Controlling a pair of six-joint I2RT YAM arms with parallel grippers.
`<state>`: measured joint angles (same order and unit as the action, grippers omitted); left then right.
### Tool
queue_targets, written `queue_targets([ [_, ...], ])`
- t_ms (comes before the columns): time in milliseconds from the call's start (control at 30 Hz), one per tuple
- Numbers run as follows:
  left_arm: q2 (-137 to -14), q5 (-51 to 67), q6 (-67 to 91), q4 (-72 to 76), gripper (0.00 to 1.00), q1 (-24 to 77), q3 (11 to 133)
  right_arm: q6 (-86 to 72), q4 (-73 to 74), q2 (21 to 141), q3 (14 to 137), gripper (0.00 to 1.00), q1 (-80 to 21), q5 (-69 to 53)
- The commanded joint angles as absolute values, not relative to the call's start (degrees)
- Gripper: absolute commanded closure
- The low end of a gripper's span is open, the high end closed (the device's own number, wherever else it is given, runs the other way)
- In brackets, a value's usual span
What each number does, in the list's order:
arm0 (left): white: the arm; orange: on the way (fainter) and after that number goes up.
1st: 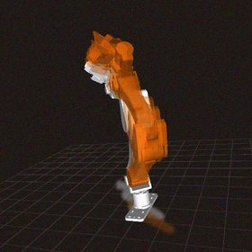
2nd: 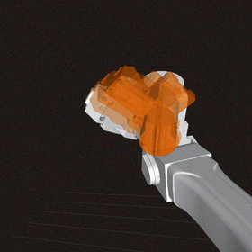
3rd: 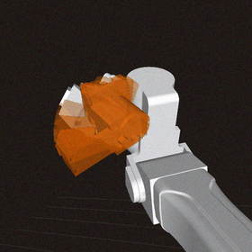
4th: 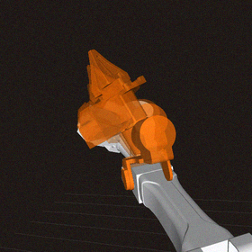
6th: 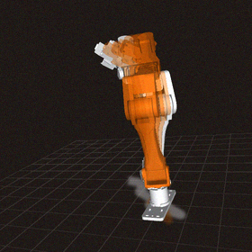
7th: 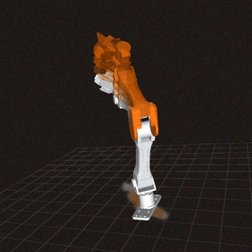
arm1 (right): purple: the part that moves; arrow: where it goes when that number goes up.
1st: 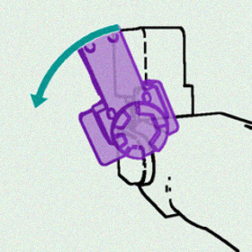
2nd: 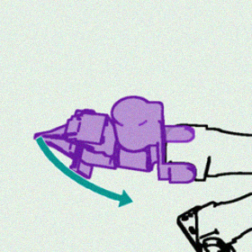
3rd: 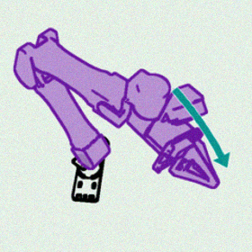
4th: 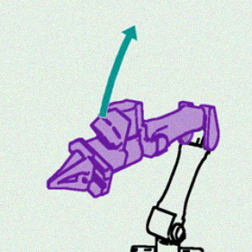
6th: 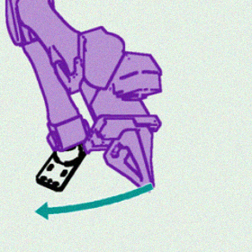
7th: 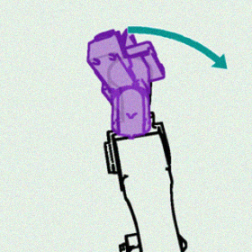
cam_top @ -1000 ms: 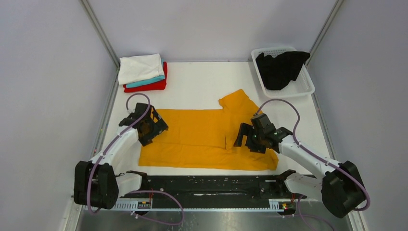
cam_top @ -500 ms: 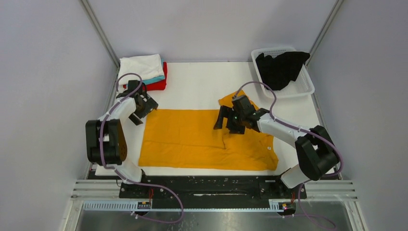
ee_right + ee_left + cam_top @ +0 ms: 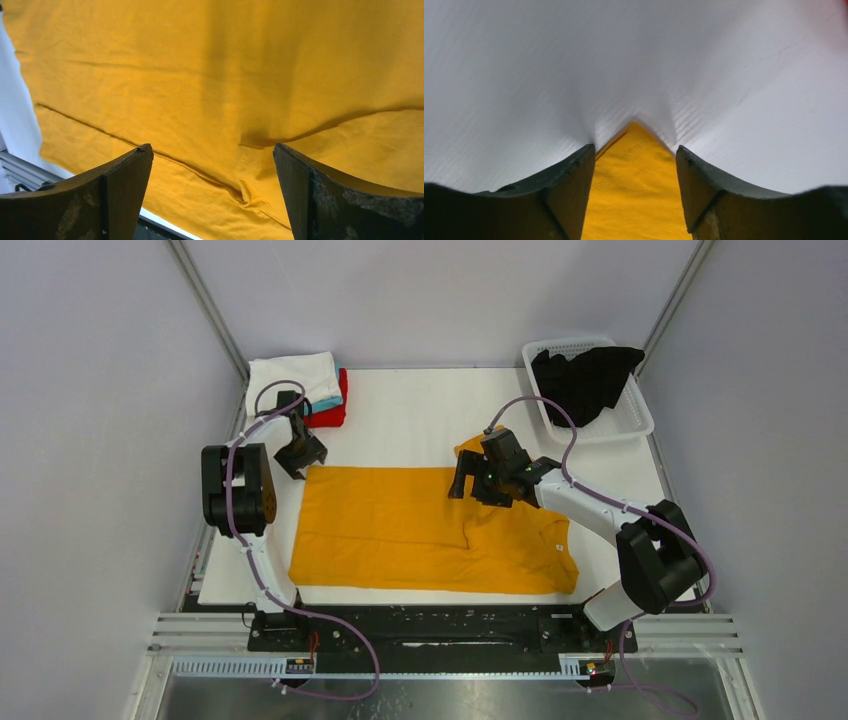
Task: Fold and stack the t-shirts
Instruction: Grab the side of the flattened tshirt furthest away from the robot with both arms
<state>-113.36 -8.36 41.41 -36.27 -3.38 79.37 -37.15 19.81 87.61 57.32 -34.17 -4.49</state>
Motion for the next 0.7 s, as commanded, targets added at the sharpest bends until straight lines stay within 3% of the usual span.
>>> queue_targets([
  [0, -113.6, -9.8, 41.1, -38.6, 0.43, -3.2, 79.2, -35.9, 20.8, 86.5, 56.8, 0.01, -33.8, -2.6],
  [467, -117.3, -14.7, 40.3, -44.2, 0.82, -2.3, 84.1, -31.4, 26.8, 87.4, 61.2, 0.0, -32.7, 3.5],
  [567, -117.8, -14.3, 40.0, -44.3, 1.0, -2.3, 84.8, -28.8, 28.8, 89.6, 64.8, 0.0, -32.2, 5.7],
  [667, -117.8, -14.2, 40.0, -44.2, 1.0, -2.3, 84.8, -26.1, 31.2, 93.1, 71.2, 0.0, -30.6, 8.5],
])
